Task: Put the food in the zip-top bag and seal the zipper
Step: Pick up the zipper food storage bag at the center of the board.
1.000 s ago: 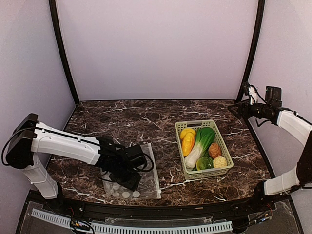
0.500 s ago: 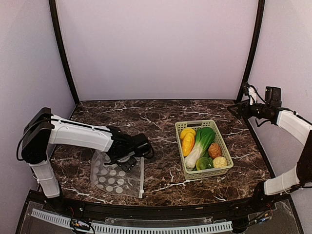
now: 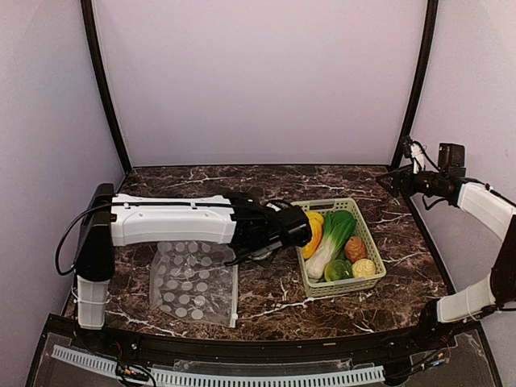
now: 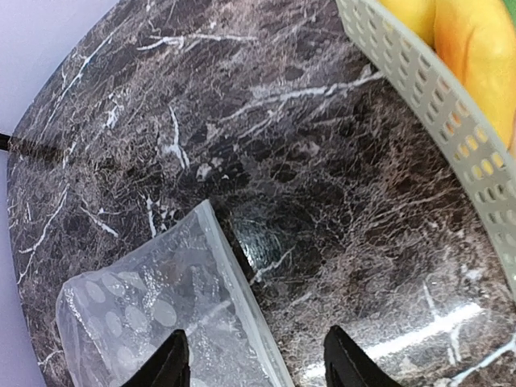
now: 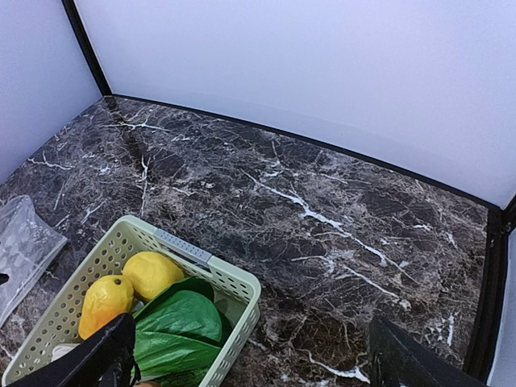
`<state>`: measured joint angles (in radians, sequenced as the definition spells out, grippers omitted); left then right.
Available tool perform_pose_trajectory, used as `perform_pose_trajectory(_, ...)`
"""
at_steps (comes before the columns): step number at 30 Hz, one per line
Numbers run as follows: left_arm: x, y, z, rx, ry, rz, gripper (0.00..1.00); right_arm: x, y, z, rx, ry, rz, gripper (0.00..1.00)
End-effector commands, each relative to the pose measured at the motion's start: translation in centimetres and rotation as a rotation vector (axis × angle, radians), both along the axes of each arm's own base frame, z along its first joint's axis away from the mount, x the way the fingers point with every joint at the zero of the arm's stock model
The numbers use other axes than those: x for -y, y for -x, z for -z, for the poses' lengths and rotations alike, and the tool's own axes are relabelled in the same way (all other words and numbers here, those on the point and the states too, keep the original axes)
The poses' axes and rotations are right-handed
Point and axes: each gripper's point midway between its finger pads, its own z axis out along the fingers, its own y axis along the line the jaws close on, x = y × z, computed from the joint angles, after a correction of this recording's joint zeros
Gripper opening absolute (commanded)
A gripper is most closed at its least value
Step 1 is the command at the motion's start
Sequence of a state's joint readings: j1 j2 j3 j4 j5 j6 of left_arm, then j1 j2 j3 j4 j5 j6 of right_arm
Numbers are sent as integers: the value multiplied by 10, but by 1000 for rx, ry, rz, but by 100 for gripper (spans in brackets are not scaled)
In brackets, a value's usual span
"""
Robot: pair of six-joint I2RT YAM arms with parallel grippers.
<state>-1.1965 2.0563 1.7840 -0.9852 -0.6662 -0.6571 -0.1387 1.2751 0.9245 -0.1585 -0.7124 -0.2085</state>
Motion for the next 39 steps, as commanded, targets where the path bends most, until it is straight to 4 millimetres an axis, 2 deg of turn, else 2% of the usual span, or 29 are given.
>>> perform_pose_trajectory(1,-25,9,21,-56,-110,-107,54,-2,2,1,1,-6,-17,96)
perform_pose_trajectory(9,-35,20,62,-134,-208,-138,44,-2,2,2,3,-2,-21,96)
perform_pose_trajectory(15,-40,25,81,-165,-241,-146,41,-3,2,3,-3,-5,-25,96)
perform_pose_trajectory(28,-46,28,103,-189,-290,-153,31,-3,3,3,-5,-5,-28,96)
perform_pose_trajectory(39,-52,27,108,-173,-322,-157,25,-3,0,12,-29,-7,-28,96)
